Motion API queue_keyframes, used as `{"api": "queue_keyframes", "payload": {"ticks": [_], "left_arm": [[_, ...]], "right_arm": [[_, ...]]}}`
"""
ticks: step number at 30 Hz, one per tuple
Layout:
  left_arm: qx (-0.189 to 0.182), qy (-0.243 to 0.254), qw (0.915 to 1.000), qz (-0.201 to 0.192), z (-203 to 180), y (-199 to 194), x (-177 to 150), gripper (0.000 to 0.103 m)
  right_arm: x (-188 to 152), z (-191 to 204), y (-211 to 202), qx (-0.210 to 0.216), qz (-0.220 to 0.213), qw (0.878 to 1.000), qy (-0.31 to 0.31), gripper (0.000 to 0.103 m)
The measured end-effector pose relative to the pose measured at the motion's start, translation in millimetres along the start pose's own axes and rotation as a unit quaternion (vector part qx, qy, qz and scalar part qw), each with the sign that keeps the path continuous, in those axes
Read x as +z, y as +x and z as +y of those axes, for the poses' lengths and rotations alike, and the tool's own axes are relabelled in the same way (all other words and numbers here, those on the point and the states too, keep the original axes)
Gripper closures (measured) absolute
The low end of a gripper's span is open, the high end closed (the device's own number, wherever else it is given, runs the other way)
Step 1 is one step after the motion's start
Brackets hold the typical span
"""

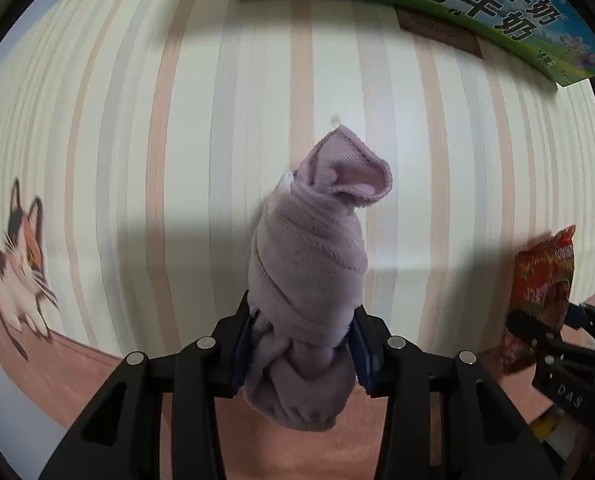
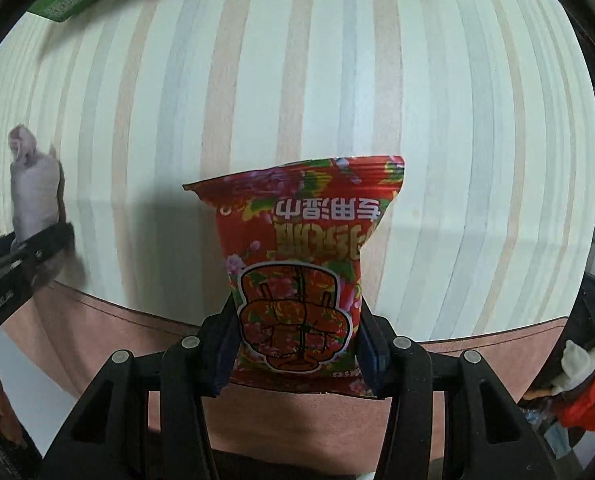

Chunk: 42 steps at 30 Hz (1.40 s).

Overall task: Organize soft objects
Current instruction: 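Lower sock and red bag into the box and open both tools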

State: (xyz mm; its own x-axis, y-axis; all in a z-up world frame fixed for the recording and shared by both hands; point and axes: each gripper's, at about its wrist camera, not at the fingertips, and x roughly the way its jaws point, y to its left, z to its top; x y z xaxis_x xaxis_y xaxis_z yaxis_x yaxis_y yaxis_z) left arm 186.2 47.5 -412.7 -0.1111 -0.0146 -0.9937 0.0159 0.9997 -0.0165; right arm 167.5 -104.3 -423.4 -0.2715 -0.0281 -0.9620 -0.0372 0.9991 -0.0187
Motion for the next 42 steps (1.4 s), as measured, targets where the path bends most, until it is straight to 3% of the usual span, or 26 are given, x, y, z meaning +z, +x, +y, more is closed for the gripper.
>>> {"api": "queue_keyframes", "payload": {"ticks": [10,17,21,25,29,34,38,42], "left_arm": [[0.011,0.015,0.9998,0.003,-23.3,-5.5,33.5,0.064],[0.003,0.014,0.9999,-0.005,-47.0,-22.6,0.8,0.073],[-0.043,0.012,0.9983,-0.038,-59.4,-76.2,-2.8,0.073],[-0.079,0.009,0.993,-0.087,-65.8,-143.2,7.4,0.073],[-0.113,0.013,0.9857,-0.125,-65.9,-207.8,39.7,0.073],[-0.107,0.022,0.9829,-0.148,-56.6,-256.9,99.6,0.073],[-0.096,0.021,0.9855,-0.139,-46.5,-263.9,160.4,0.073],[-0.1,0.011,0.9906,-0.093,-38.3,-241.6,204.7,0.073]], "right_arm": [[18.7,42.4,1.8,-0.033,-0.016,0.999,-0.01,0.046],[18.2,65.5,-1.5,-0.042,-0.02,0.999,-0.024,0.053],[13.5,65.4,-25.1,0.02,-0.019,0.999,-0.02,0.055],[13.4,70.6,-89.5,0.074,-0.066,0.995,-0.031,0.055],[23.4,73.2,-163.8,0.109,-0.125,0.985,-0.046,0.055],[61.9,73.2,-247.8,0.133,-0.188,0.972,-0.055,0.055],[106.4,85.0,-275.7,0.141,-0.204,0.968,-0.043,0.055],[160.3,87.7,-269.1,0.147,-0.192,0.97,-0.017,0.055]]}}
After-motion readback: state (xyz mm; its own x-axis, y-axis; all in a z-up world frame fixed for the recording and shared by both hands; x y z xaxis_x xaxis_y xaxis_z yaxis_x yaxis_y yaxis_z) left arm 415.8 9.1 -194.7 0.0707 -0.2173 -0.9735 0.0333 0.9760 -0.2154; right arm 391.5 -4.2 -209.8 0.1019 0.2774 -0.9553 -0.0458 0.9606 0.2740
